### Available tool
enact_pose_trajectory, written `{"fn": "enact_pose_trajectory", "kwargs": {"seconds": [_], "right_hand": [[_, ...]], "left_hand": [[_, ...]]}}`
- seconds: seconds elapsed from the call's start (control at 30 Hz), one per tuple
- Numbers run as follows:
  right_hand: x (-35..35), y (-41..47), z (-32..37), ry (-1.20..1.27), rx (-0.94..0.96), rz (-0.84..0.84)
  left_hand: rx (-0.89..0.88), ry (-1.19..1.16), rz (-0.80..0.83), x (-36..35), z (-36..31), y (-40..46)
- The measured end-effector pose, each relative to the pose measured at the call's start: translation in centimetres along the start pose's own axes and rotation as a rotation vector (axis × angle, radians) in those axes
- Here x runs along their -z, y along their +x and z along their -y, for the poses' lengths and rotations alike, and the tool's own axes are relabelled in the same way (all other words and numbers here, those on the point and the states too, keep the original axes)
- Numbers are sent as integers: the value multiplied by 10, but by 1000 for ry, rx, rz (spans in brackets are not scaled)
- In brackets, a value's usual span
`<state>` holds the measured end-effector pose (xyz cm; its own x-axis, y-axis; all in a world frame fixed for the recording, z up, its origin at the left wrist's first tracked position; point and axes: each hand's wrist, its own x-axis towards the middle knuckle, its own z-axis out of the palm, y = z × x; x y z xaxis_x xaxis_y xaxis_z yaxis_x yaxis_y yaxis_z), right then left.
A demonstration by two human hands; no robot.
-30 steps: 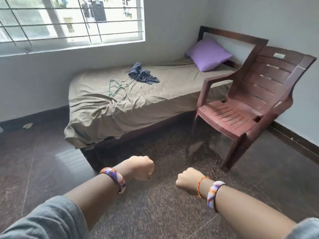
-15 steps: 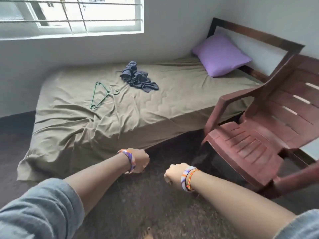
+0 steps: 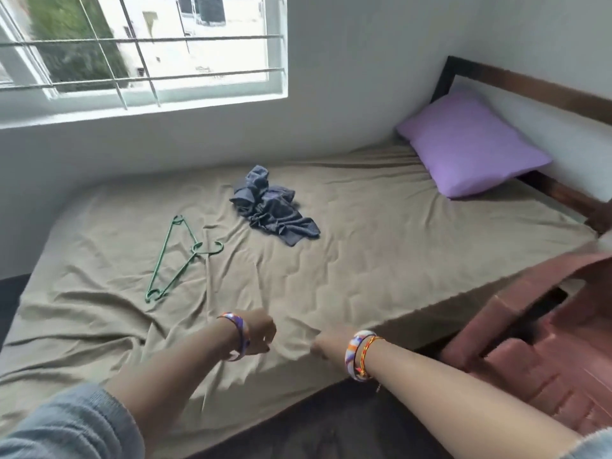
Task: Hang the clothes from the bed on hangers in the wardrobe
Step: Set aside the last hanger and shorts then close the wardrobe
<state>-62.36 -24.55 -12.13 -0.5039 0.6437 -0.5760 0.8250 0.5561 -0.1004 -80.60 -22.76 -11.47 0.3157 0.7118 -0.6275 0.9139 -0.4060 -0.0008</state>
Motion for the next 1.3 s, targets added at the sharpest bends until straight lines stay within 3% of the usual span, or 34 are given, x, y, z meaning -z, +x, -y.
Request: {"fn": "enact_pose_trajectory", "kwargs": {"seconds": [0.33,0.43,0.57,0.73,0.93,0.97,1.03,1.1,1.17,1.23,1.3], "right_hand": [[69,139,-105,246,-21,4],[76,179,-128,353,-81,36],[76,232,-156,536,-201,51],[49,278,-171,710,-321,54],[8,292,-171,791,-348,120],[3,293,-171,805,-363,125],[7,297,-171,964,-464,46],[27,300,-170,1421,-720,-179],[49,302,-175,1989,-875,-276],[63,304,-175,2362,-833,-170],[63,305,-163,2144,-635,56]], "left_hand": [[172,-492,21,38,114,138],[203,-514,-20,41,150,200],[124,-246,-33,59,175,294],[41,98,-302,86,186,392],[25,124,-338,90,203,456],[37,45,-354,92,203,457],[97,-338,-346,97,200,447],[79,-940,-238,92,192,418],[-102,-1250,-71,74,179,376],[-215,-1315,175,42,155,330],[-200,-1507,256,4,127,290]]}}
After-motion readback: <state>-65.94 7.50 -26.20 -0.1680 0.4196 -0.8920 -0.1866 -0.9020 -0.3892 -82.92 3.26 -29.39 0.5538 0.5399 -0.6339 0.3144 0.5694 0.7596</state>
